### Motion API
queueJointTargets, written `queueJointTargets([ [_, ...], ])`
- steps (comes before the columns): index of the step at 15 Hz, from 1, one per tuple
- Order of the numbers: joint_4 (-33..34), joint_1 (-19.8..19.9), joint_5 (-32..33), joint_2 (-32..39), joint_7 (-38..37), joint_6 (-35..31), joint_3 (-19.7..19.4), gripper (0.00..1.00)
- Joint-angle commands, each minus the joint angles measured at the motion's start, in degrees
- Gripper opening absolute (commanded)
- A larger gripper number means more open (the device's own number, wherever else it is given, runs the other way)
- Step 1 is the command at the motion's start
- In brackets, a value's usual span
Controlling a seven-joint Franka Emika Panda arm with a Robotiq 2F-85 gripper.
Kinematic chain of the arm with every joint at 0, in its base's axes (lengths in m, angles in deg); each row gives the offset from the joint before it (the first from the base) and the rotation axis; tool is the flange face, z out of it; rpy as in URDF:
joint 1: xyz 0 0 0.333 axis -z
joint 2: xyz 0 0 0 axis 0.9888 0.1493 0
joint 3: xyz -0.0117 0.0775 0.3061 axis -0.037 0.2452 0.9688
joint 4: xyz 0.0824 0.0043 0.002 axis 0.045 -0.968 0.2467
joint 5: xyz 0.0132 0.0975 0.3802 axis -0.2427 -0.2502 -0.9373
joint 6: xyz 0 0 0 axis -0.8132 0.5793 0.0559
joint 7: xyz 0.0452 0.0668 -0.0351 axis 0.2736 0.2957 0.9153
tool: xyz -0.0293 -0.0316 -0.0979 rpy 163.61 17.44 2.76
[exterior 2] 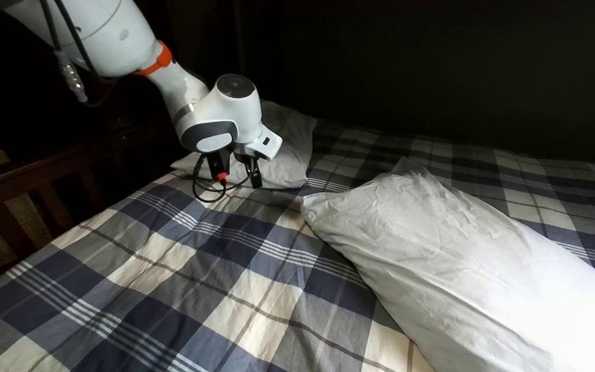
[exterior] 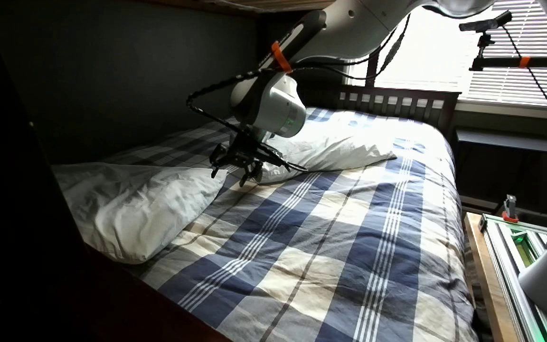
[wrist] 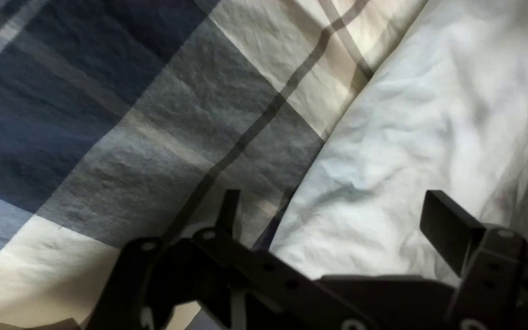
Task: Move the pillow on the left to the right
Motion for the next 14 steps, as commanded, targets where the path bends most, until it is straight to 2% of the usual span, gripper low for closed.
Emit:
queueJointTargets([
  [1,10.07,1.04,-2.66,9.76,-1.05,-4.99,2.75,1.00],
  [8,25.45,0.87,-2.27,24.03,-4.04,-12.88,6.77,1.00],
  [13,36.83,0.90,-2.73,33.13,-3.86,-18.73,12.01,1.00],
  [14,39.29,1.11,-2.50,35.00,-3.39,-19.93,13.69,0.75],
])
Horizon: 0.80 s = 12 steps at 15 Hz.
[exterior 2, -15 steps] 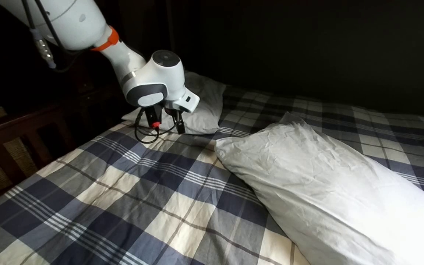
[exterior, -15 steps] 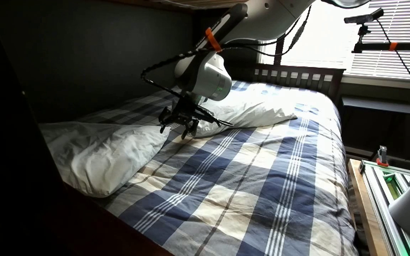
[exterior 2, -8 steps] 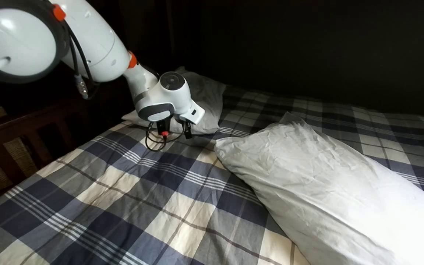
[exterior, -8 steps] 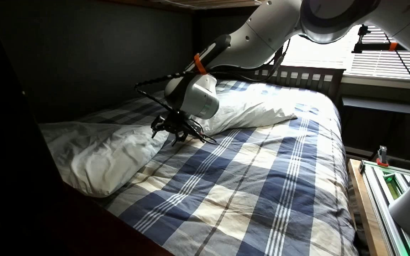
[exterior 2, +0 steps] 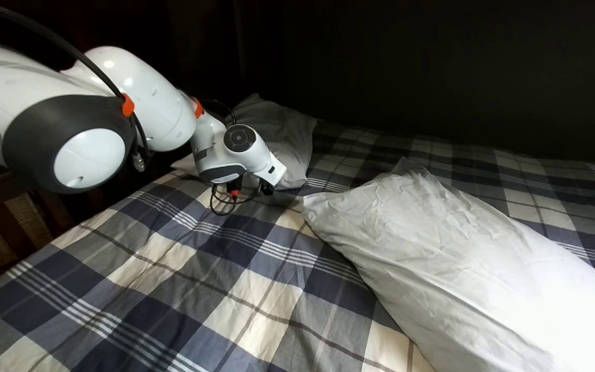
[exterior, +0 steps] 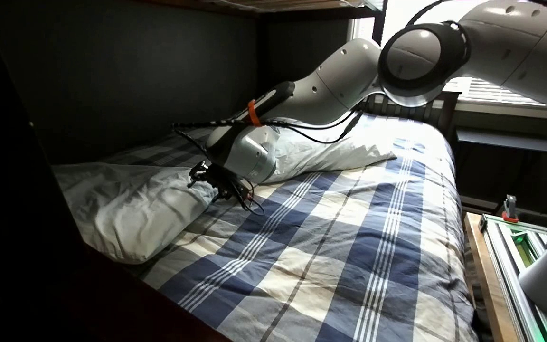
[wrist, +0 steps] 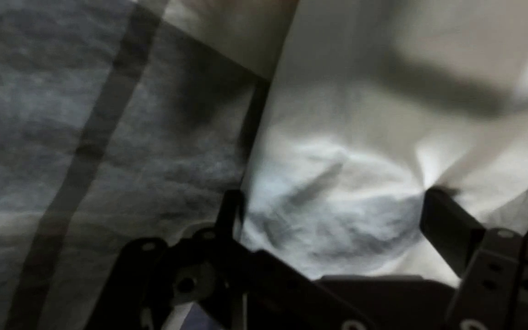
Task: Move the pillow on the left to the right
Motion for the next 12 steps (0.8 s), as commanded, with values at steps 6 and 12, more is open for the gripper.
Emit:
queueJointTargets([
  [6,18.01,-1.60,0.15,12.92,-1.35,-4.80,6.15,0.34],
  [12,12.50,-2.26,0.08,6.47,-7.66,4.06,-3.57,0.04],
])
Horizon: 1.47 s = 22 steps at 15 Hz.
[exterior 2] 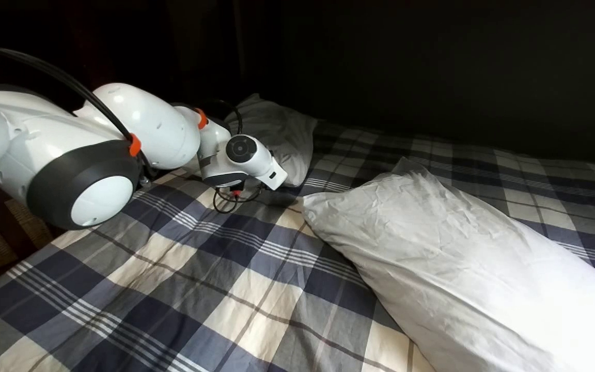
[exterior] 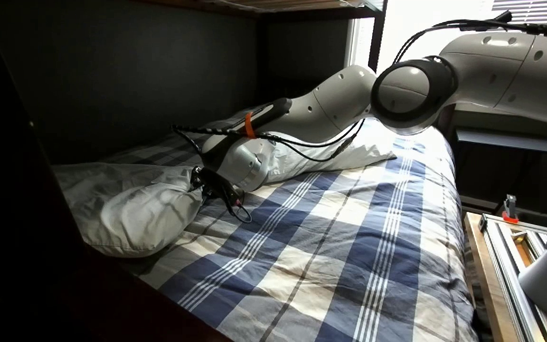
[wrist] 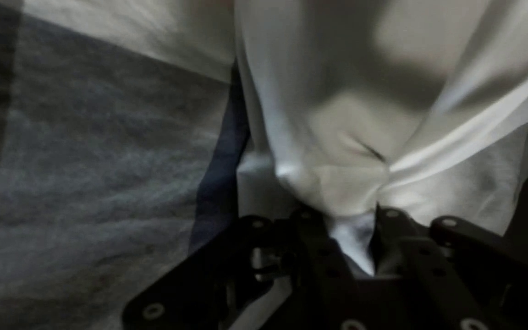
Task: Move the pillow on the left to the right
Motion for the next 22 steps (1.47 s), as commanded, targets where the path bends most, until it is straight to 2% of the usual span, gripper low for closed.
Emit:
queueJointTargets([
  [1,-0.90,-0.87,0.93,-3.46,-4.59,7.16,-7.42,0.05],
  [2,-0.45,-1.05,1.76,-4.28,-5.25,9.19,-9.57,0.01],
  [7,7.63,0.07,7.80,-4.99,-7.35,16.33,-16.28,0.03],
  [12,12.79,1.93,15.10,-5.87,-15.55,20.83,-25.79,0.03],
  [13,13.25,2.12,14.47,-6.50,-16.47,22.78,-28.83,0.03],
  [17,16.86,4.84,15.80,-6.60,-20.25,26.62,-36.72,0.03],
  [18,18.22,6.60,19.57,-6.61,-22.20,26.71,-36.37,0.03],
  [19,18.70,6.07,17.60,-6.91,-22.13,27.08,-40.26,0.03],
  [22,20.43,7.45,19.62,-8.05,-25.07,29.06,-46.02,0.03],
])
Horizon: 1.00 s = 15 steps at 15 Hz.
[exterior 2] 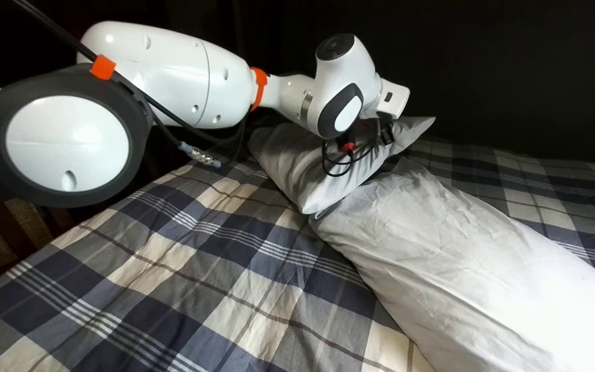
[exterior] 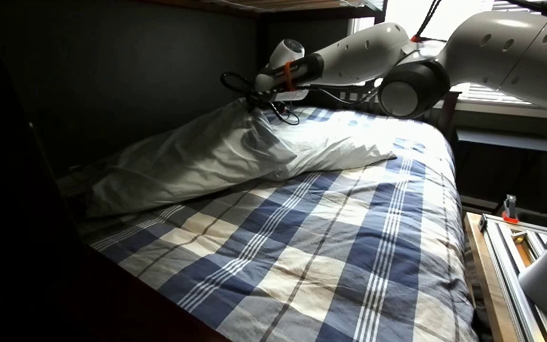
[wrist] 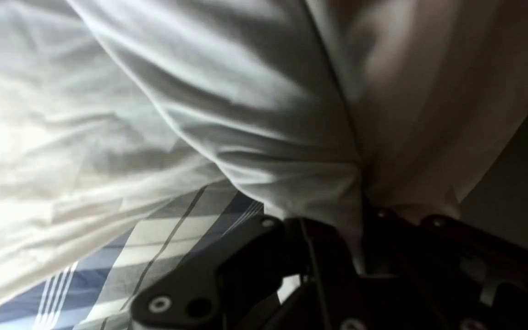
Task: Move the pillow on the left to the right
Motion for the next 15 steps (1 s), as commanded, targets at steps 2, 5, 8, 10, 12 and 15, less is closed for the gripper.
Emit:
queueJointTargets([
  [2,3.78,2.41,5.02,-1.65,-6.69,5.60,-7.97,0.03],
  [5,4.69,4.07,6.49,-2.35,-8.95,9.66,-12.02,0.03],
  [8,8.65,8.73,16.62,-2.10,-13.42,13.88,-9.59,0.03],
  [10,10.79,11.08,19.91,-1.91,-14.99,17.00,-9.10,0.03],
  [12,12.44,13.30,22.71,-2.17,-16.50,20.34,-9.11,0.03],
  [15,11.51,15.85,25.06,-4.52,-16.65,23.89,-8.10,0.03],
])
